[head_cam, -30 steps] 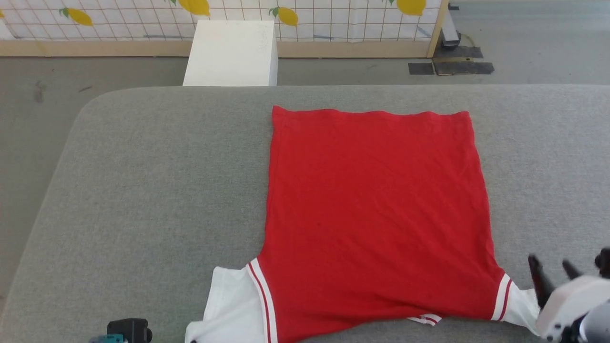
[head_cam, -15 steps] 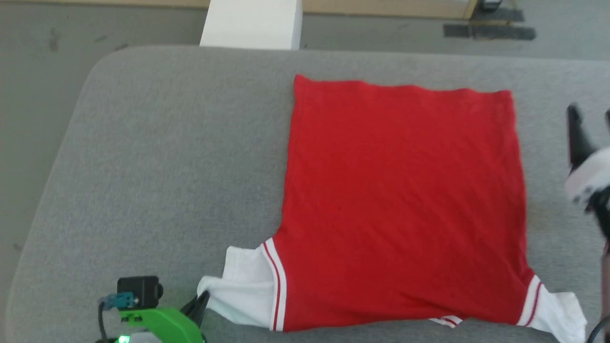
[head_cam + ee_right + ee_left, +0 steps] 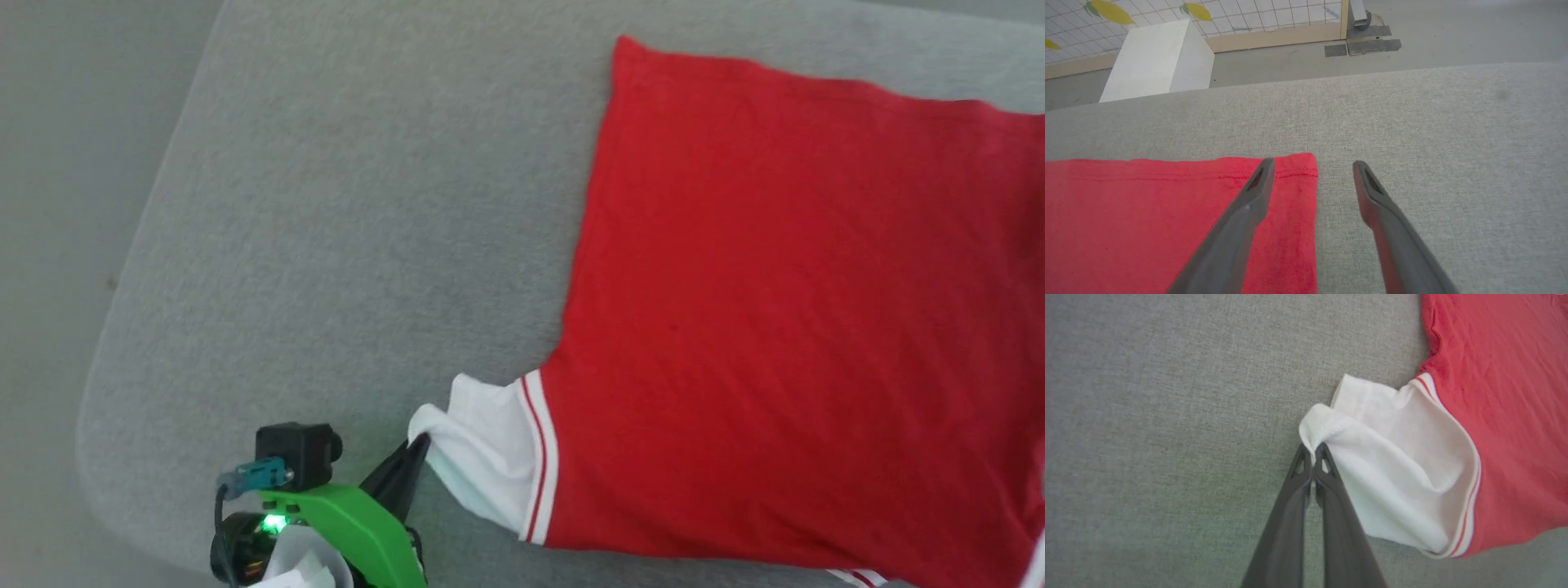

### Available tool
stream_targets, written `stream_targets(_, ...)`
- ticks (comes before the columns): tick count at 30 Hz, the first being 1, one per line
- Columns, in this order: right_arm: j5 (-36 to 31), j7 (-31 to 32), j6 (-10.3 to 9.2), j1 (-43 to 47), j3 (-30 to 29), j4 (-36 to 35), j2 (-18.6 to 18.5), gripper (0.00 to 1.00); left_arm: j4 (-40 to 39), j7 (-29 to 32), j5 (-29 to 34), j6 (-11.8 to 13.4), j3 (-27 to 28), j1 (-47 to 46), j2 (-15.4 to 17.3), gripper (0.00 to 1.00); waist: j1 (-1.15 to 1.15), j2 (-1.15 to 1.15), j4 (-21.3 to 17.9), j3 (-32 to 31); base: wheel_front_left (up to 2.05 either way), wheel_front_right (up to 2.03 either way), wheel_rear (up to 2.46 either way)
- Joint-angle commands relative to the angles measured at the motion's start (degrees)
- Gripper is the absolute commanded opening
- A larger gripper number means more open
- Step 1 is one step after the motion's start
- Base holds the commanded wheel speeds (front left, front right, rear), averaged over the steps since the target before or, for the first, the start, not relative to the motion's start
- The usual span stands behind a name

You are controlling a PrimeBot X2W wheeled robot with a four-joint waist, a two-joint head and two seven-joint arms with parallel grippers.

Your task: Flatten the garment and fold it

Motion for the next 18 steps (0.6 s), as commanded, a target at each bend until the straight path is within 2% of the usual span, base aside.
stream_targets(1, -1.5, 2.2, -0.08, -1.2, -1.0, 0.7, -0.3, 1.00, -0.5, -0.2, 0.7, 0.5, -0.3, -1.1, -0.4, 0.00, 0.00, 0.00, 4.7, 4.6, 0.00, 0.00, 0.00)
stream_targets(5, -5.8, 8.4, -0.08, -2.3, -3.8, 0.3, -0.1, 1.00, -1.2, -0.2, 1.1, 1.1, -0.9, -1.1, -0.9, 0.00, 0.00, 0.00, 5.2, 5.4, 0.00, 0.00, 0.00)
stream_targets(7, -7.5, 11.5, -0.08, -2.1, -4.7, -1.0, 0.5, 0.49, -1.3, 0.0, 1.2, 1.5, -1.1, -1.0, -1.0, 0.00, 0.00, 0.00, 5.1, 5.4, 0.00, 0.00, 0.00)
stream_targets(8, -8.2, 12.7, -0.08, -1.9, -4.8, -1.8, 0.8, 0.36, -1.4, 0.0, 1.2, 1.6, -1.1, -0.9, -1.1, 0.00, 0.00, 0.00, 5.0, 5.4, 0.00, 0.00, 0.00)
stream_targets(9, -9.0, 13.9, -0.08, -1.5, -4.6, -2.9, 1.0, 0.11, -1.4, 0.0, 1.3, 1.8, -1.1, -0.9, -1.1, 0.00, 0.00, 0.00, 4.7, 5.3, 0.00, 0.00, 0.00)
stream_targets(10, -9.6, 14.5, -0.08, -1.1, -4.2, -3.8, 1.2, 0.00, -1.4, 0.1, 1.3, 1.9, -1.2, -0.8, -1.1, 0.00, 0.00, 0.00, 4.5, 5.1, 0.00, 0.00, 0.00)
stream_targets(14, -10.3, 12.6, -0.08, 1.7, -3.0, -8.1, 1.6, 0.00, -1.3, 0.4, 1.2, 2.3, -1.2, -0.8, -1.1, 0.00, 0.00, 0.00, 3.4, 3.7, 0.00, 0.00, 0.00)
stream_targets(18, -9.4, 2.6, -0.08, 7.0, -3.0, -12.0, 2.4, 0.00, -0.9, 0.6, 1.0, 2.8, -0.9, -0.3, -1.0, 0.00, 0.00, 0.00, 1.8, 0.4, 0.00, 0.00, 0.00)
